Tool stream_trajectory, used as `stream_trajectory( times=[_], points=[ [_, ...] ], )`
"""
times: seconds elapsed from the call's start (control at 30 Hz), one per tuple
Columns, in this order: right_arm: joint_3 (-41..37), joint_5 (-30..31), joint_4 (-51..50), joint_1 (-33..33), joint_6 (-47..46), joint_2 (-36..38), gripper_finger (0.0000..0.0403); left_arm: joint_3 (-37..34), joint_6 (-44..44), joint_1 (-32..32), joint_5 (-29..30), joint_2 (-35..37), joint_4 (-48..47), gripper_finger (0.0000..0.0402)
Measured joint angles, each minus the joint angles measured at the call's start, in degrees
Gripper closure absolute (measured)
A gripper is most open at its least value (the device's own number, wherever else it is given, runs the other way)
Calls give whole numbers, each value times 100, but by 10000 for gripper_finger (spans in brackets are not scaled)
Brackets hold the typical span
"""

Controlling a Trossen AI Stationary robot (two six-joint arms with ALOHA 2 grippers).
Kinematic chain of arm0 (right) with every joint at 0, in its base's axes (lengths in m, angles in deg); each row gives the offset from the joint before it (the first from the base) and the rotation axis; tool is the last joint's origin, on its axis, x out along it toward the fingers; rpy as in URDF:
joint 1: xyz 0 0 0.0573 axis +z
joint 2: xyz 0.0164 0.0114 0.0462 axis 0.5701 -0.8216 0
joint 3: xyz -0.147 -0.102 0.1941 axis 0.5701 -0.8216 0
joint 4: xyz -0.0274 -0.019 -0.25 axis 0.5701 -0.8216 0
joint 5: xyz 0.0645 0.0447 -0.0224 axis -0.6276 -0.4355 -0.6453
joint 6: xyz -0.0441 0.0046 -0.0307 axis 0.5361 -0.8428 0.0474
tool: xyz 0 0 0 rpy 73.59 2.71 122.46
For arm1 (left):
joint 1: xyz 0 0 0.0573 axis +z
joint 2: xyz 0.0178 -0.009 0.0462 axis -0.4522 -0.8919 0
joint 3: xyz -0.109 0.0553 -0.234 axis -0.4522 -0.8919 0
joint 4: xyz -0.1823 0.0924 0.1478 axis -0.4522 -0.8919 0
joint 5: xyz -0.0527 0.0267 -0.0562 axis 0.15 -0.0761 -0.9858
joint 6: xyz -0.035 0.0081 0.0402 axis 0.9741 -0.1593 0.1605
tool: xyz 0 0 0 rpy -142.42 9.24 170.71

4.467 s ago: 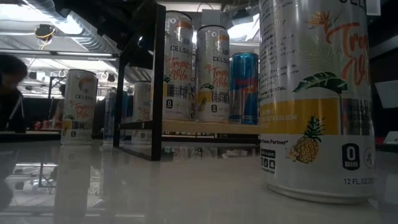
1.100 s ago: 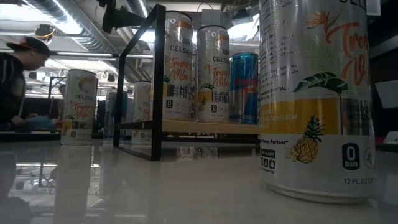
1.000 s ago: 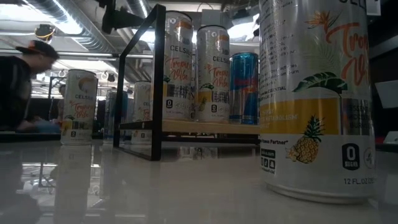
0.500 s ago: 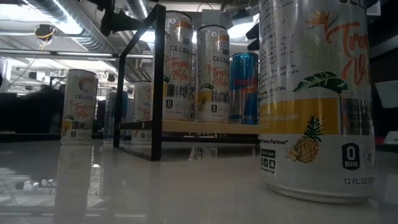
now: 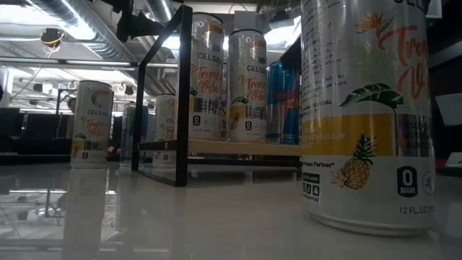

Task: Place canned beverage on shelf
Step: Adjust the blue soda can on the shelf

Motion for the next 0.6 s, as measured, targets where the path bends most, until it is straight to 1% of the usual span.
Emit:
stream_trajectory(
  times=[0.1, 0.27, 0.33, 0.43, 0.6],
  points=[
    [0, 166, 0, 0, -16, -154, 49, 0, 0, 0, 0, 0, 0, 37],
    [0, 147, 57, 0, -18, -291, 50, 0, -2, 0, 0, 0, 0, 37],
    [0, 137, 85, 0, -18, -296, 56, 0, -1, 0, -1, 0, 0, 37],
    [0, 139, 136, 0, -20, -294, 82, 0, -2, 0, -1, 0, -2, 37],
    [2, 137, 147, 0, -25, -294, 150, 0, -2, 0, -2, 0, -7, 37]
  ],
)
